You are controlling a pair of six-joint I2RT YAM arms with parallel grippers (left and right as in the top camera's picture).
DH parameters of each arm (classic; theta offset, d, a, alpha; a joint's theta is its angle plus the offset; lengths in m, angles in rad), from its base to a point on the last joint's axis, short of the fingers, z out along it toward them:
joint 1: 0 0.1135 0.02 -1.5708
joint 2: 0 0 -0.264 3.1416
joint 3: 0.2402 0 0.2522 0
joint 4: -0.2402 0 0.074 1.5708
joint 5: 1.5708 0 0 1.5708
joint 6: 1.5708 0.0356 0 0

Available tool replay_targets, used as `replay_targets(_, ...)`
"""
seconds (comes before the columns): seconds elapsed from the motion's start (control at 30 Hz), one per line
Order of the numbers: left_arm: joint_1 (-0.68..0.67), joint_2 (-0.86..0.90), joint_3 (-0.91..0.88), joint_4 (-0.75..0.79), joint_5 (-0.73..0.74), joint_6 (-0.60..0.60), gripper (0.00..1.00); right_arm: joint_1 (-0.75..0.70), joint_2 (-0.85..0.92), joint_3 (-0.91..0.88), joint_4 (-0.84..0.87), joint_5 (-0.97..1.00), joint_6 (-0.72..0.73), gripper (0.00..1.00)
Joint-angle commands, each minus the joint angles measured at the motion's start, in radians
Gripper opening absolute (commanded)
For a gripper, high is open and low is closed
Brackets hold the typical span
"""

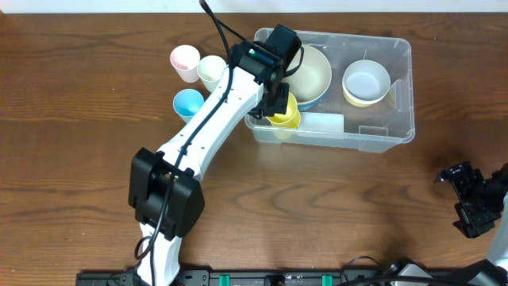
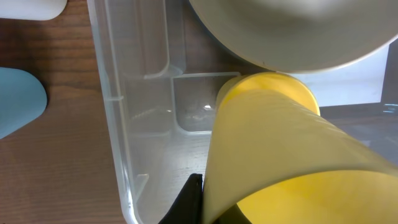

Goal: Pack container
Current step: 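Lower the yellow cup into the first yellow cup and release, then move the left gripper back left to the blue cup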

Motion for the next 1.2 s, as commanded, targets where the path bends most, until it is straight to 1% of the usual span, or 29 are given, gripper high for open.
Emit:
replay_targets(0.0, 0.003, -0.004, -0.002, -0.007, -0.004, 0.010, 0.06, -0.008, -0.012, 0.000, 0.002, -0.006, 0.014, 0.99)
replay_targets(0.4, 0.003, -0.002, -0.005, -0.005, -0.004, 0.018, 0.07, -0.008, -0.012, 0.000, 0.002, -0.006, 0.014, 0.99)
replay_targets(0.5, 0.003, -0.002, -0.009, -0.005, -0.005, 0.021, 0.08, -0.008, -0.012, 0.000, 0.002, -0.006, 0.014, 0.99)
replay_targets(0.57, 0.003, -0.002, -0.012, -0.005, -0.005, 0.021, 0.11, -0.008, -0.012, 0.000, 0.002, -0.006, 0.014, 0.99)
replay_targets(0.73, 0.003, -0.002, -0.015, -0.005, -0.005, 0.021, 0.14, -0.008, -0.012, 0.000, 0.002, -0.006, 0.014, 0.99)
replay_targets(0.8, 0.004, -0.002, -0.015, 0.000, -0.005, 0.023, 0.17, -0.008, -0.012, 0.000, 0.002, -0.006, 0.014, 0.99)
replay_targets(0.83, 0.007, -0.003, -0.013, 0.003, -0.005, 0.029, 0.23, -0.008, -0.012, 0.000, 0.002, -0.006, 0.014, 0.99)
replay_targets(0.87, 0.010, -0.004, -0.006, 0.001, -0.005, 0.029, 0.27, -0.008, -0.012, 0.000, 0.002, -0.006, 0.014, 0.99)
replay_targets(0.93, 0.024, -0.010, 0.020, -0.013, -0.005, 0.028, 0.30, -0.008, -0.012, 0.000, 0.002, -0.006, 0.014, 0.99)
replay_targets(0.97, 0.032, -0.016, 0.034, -0.016, -0.005, 0.028, 0.33, -0.008, -0.012, 0.000, 0.002, -0.006, 0.014, 0.99)
replay_targets(1.0, 0.044, -0.026, 0.049, -0.016, -0.005, 0.028, 0.42, -0.008, -0.012, 0.000, 0.003, -0.006, 0.014, 0.99)
replay_targets(1.03, 0.057, -0.037, 0.062, -0.016, -0.005, 0.028, 0.47, -0.008, -0.012, 0.000, 0.002, -0.006, 0.014, 0.99)
replay_targets(1.07, 0.074, -0.053, 0.077, -0.017, -0.005, 0.028, 0.49, -0.008, -0.012, 0.000, 0.002, -0.006, 0.014, 0.99)
replay_targets(1.17, 0.140, -0.104, 0.095, -0.016, -0.005, 0.027, 0.50, -0.008, -0.012, 0.000, 0.002, -0.006, 0.014, 0.99)
